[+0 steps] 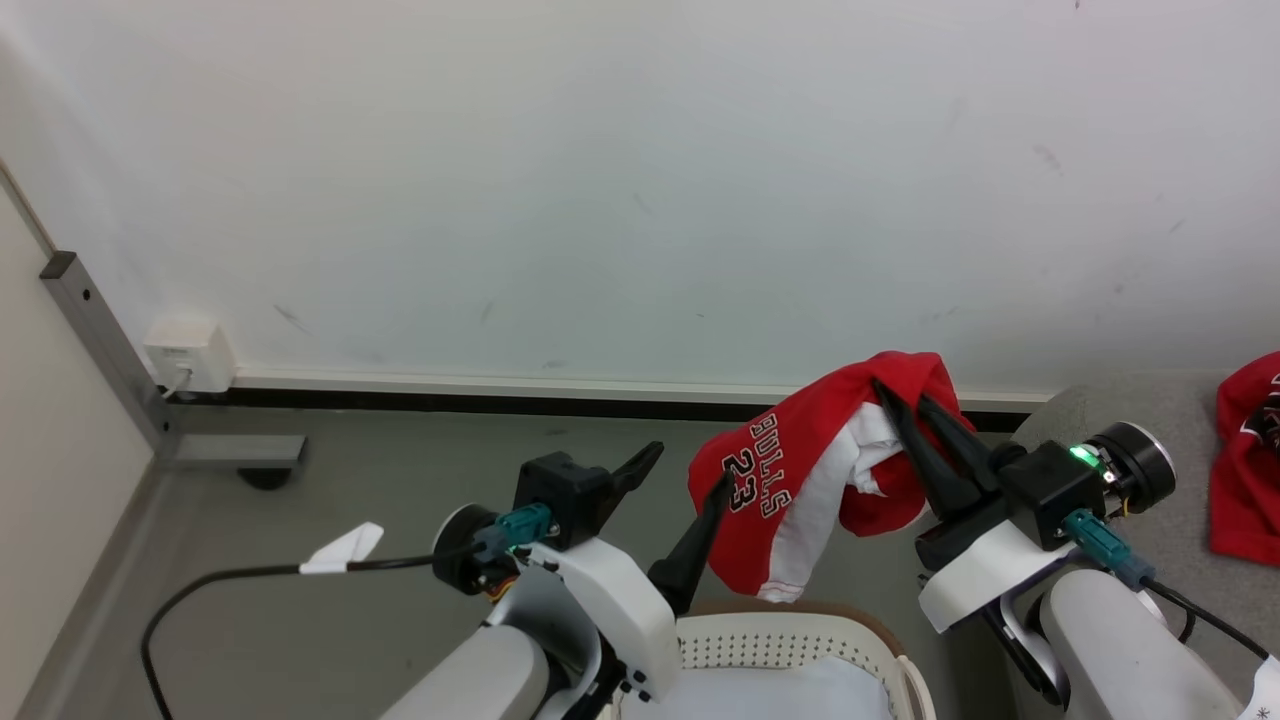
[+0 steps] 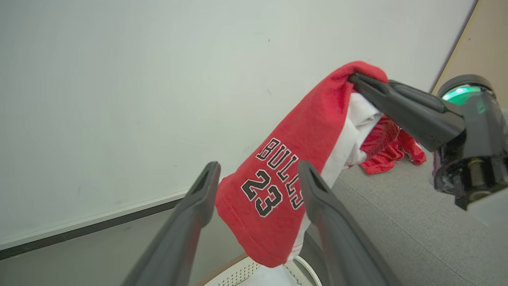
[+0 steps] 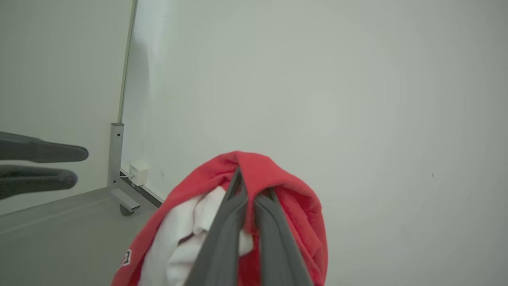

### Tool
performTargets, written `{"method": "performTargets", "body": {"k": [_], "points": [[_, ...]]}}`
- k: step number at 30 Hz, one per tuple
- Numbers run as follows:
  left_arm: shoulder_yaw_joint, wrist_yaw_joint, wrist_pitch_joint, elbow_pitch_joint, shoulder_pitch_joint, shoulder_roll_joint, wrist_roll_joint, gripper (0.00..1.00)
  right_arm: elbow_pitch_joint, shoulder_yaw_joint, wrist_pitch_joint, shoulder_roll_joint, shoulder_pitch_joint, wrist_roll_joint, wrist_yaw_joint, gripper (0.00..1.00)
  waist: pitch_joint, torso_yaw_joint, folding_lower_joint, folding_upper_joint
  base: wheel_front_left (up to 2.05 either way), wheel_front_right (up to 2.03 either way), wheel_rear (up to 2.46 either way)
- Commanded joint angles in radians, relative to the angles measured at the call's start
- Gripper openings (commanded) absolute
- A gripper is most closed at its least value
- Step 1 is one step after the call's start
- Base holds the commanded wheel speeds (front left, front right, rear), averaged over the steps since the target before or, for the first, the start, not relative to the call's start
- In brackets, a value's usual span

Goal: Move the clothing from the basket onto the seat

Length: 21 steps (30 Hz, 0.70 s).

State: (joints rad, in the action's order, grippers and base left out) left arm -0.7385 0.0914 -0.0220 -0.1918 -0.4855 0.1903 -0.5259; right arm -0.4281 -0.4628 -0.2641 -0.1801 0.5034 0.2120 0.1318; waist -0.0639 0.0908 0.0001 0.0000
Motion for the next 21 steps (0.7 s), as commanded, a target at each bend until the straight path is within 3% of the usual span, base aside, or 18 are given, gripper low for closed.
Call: {"method": "performTargets", "body": {"k": [1,14,21], "points": [[0.001,-0.001,0.019,-0.009,0.016,-0.002,0.002,1.00,0.011,0.010,0.000,-0.011,-0.015,-0.003,-0.002,0.00,0.002,-0.003,-0.0001,0.0000,0.00,0.00,0.00],[0.000,-0.001,0.054,-0.043,0.010,-0.008,-0.012,1.00,0.049,0.034,0.000,-0.032,-0.028,-0.007,-0.002,0.00,0.007,-0.041,-0.0001,0.0000,0.00,0.00,0.00],[0.001,0.002,0.060,-0.042,0.011,-0.004,-0.020,1.00,0.056,0.041,0.000,-0.039,-0.023,-0.011,-0.002,0.00,0.014,-0.111,-0.0001,0.0000,0.00,0.00,0.00]]}}
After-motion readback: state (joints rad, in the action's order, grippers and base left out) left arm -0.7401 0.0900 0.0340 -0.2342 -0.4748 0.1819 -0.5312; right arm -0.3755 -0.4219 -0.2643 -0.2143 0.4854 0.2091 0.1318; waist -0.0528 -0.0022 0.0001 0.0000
